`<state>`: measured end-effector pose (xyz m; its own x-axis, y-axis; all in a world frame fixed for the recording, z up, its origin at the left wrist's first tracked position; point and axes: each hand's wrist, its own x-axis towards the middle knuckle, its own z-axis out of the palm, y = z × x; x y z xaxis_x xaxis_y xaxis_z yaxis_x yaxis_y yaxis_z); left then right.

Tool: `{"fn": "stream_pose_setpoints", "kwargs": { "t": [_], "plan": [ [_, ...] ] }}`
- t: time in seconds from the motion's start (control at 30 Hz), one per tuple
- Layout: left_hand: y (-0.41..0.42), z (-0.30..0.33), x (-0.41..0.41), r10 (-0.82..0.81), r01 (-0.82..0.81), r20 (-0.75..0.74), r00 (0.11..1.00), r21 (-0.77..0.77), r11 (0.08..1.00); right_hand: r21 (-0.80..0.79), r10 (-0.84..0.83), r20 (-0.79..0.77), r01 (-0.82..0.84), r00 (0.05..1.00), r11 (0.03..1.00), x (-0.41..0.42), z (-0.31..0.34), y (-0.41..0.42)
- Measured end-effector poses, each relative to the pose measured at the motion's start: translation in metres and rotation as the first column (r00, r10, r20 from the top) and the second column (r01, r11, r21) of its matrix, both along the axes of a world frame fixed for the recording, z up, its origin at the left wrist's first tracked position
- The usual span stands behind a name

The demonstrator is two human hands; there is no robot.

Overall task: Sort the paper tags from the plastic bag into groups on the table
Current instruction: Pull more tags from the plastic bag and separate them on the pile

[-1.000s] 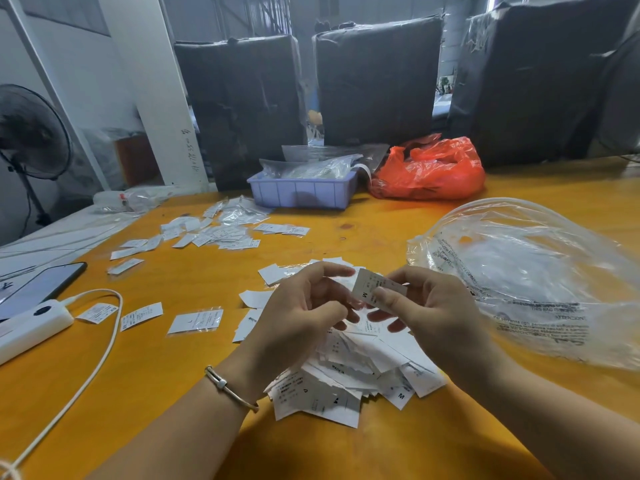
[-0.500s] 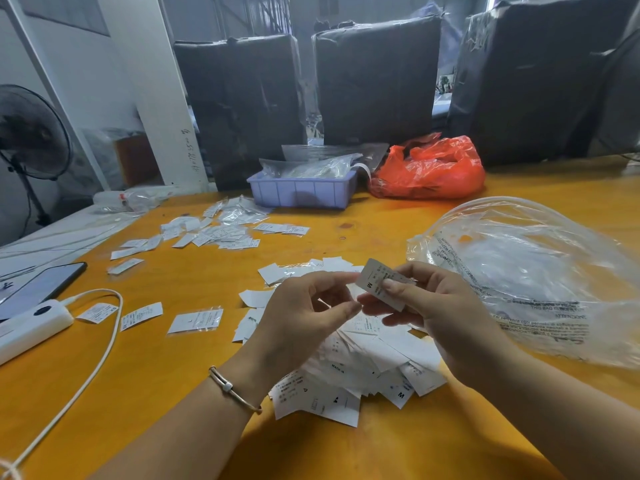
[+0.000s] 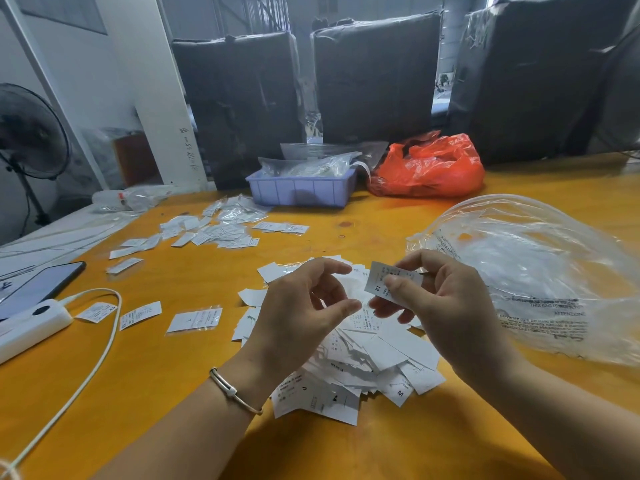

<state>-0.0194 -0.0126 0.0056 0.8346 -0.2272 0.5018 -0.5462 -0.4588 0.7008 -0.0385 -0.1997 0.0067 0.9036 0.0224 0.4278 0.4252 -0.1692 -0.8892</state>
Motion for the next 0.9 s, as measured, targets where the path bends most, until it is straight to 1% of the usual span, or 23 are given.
{"fn": "stream_pose_setpoints", "kwargs": {
  "t": [0.17,0.37,0.47,0.53,0.67,0.73,0.83,0.9],
  "plan": [
    [-0.002,0.002,-0.004,-0.024,0.024,0.015,1.000,0.018,1.000,0.033,0.074,-0.057,-0.073,0.996,0.997,0.001,0.002,0.003],
    [-0.004,0.003,-0.004,-0.031,0.030,0.023,0.999,0.039,0.999,0.000,0.110,-0.064,-0.110,0.992,0.994,0.001,0.002,0.004],
    [-0.003,0.003,-0.004,-0.031,0.030,0.020,0.999,0.043,0.999,0.015,0.136,-0.071,-0.135,0.988,0.991,0.000,0.002,0.004],
    [-0.002,0.003,-0.003,-0.031,0.031,0.005,1.000,0.030,0.999,0.032,0.116,-0.037,-0.115,0.993,0.993,-0.001,0.003,0.003],
    [0.004,0.005,0.000,-0.052,0.050,-0.053,0.997,-0.052,0.997,-0.039,0.021,0.106,-0.017,0.994,0.999,0.000,0.007,0.000],
    [0.007,0.006,0.001,-0.080,0.069,-0.081,0.993,-0.132,0.989,-0.059,-0.010,0.153,0.019,0.988,0.998,0.000,0.009,-0.001],
    [0.009,0.008,0.000,-0.146,0.120,-0.098,0.984,-0.237,0.964,-0.049,-0.038,0.171,0.047,0.985,0.998,0.000,0.011,-0.004],
    [0.010,0.010,-0.001,-0.182,0.151,-0.093,0.979,-0.278,0.949,-0.025,0.006,0.134,-0.002,0.991,1.000,0.000,0.013,-0.004]
  ]
}}
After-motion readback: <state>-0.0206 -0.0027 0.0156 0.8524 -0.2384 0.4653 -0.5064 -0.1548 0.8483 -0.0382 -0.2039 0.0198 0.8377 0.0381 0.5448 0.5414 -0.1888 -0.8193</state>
